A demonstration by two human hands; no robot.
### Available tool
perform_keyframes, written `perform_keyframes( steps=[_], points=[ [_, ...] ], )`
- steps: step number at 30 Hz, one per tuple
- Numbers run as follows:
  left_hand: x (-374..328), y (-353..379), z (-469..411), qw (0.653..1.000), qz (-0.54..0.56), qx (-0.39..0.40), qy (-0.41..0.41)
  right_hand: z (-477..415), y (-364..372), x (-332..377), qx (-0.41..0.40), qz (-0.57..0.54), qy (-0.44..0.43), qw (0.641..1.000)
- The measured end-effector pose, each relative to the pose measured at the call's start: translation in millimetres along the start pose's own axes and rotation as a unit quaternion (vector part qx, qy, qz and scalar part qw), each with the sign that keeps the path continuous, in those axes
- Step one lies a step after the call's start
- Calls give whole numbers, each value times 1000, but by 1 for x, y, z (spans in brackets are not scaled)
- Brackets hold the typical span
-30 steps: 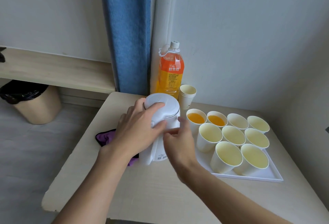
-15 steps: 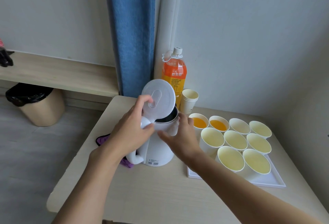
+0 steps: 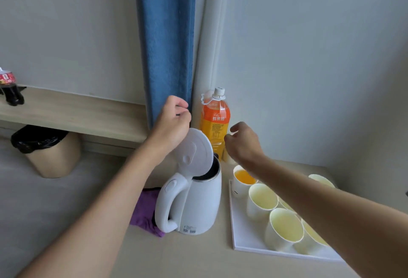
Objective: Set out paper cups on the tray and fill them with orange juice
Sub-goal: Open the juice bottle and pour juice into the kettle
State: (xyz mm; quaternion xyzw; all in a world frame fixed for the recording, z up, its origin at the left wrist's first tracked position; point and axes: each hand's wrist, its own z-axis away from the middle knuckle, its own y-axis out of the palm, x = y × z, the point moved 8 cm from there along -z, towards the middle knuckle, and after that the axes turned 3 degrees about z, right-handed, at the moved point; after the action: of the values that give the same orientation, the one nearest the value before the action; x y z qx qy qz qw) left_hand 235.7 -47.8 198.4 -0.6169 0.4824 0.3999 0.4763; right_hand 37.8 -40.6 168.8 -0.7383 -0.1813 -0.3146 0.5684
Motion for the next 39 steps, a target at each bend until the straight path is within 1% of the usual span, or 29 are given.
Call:
perform_keyframes(
  steps=[2,5,8,10,13,14,18,20,24,30,34,39],
  points=[
    [-13,18,-30,997,-49,51,-33,-35,-13,24,-9,33,-35,999],
    [-20,43,-62,986,-90,112,-81,-86,-23,52,-22,125,-88,988],
    [-17,60,-83,972,-146,156,-100,-127,-21,69,-19,161,-117,980],
    [-11,64,-95,965,-169,170,-105,-150,-12,73,7,166,-122,979],
    [0,67,-110,957,-187,190,-114,-174,13,69,70,238,-129,960],
    [3,68,-114,954,-193,199,-115,-180,19,67,76,252,-127,956],
    [14,76,-120,944,-200,231,-121,-187,27,61,81,276,-121,950],
    [18,80,-118,944,-192,240,-123,-186,22,62,49,288,-127,948],
    [19,89,-107,937,-184,268,-130,-170,10,58,-20,287,-120,950],
    [-3,89,-95,939,-180,272,-112,-145,-8,59,-55,251,-111,960],
    [-41,86,-88,953,-147,254,-77,-134,-49,85,-65,204,-105,971],
    [-109,79,-65,968,-116,220,-17,-103,-116,129,-113,173,-119,971]
  ],
)
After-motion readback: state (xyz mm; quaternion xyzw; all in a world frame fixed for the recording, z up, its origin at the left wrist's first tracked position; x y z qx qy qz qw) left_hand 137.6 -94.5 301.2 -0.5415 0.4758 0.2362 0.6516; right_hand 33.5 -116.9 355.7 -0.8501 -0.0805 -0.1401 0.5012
